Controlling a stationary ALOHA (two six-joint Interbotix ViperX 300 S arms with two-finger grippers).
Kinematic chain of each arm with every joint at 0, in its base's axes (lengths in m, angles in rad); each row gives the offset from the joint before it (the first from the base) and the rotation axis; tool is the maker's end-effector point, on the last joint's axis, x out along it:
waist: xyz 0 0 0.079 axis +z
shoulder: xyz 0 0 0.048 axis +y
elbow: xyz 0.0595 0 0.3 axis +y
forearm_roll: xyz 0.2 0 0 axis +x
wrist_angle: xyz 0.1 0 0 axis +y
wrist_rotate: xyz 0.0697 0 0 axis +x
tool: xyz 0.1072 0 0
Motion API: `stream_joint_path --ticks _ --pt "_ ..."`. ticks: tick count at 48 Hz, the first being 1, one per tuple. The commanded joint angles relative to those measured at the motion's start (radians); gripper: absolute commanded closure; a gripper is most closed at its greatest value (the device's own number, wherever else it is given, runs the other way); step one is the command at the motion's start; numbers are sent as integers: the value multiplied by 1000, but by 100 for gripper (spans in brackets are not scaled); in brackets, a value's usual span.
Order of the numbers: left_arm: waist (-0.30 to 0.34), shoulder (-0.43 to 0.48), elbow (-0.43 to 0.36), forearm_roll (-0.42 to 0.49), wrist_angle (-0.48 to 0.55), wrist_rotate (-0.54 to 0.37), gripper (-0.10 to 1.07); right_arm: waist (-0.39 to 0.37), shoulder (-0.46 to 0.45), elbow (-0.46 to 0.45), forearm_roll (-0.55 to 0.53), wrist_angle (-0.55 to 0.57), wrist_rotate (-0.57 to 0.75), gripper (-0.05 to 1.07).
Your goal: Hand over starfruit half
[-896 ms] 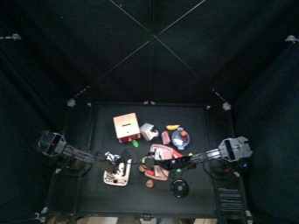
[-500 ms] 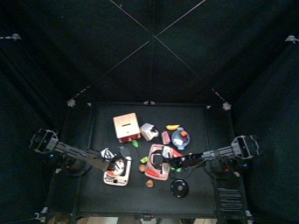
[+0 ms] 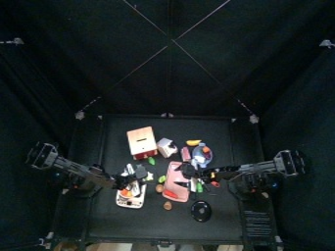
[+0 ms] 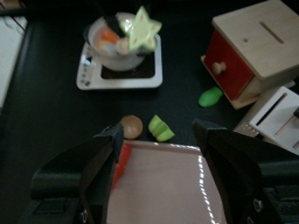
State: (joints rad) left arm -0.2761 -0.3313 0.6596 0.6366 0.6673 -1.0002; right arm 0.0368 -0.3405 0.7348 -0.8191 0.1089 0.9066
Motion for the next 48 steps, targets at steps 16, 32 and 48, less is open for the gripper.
stream_joint_path --ticks 16,32,48 --pt "212 51 64 57 -703 -11 25 -95 -17 5 181 -256 -11 8" --pt "285 126 31 6 -824 3 25 -94 -2 18 178 -268 -12 8" --pt "299 130 -9 5 -827 51 25 -100 32 11 178 -270 -2 6"
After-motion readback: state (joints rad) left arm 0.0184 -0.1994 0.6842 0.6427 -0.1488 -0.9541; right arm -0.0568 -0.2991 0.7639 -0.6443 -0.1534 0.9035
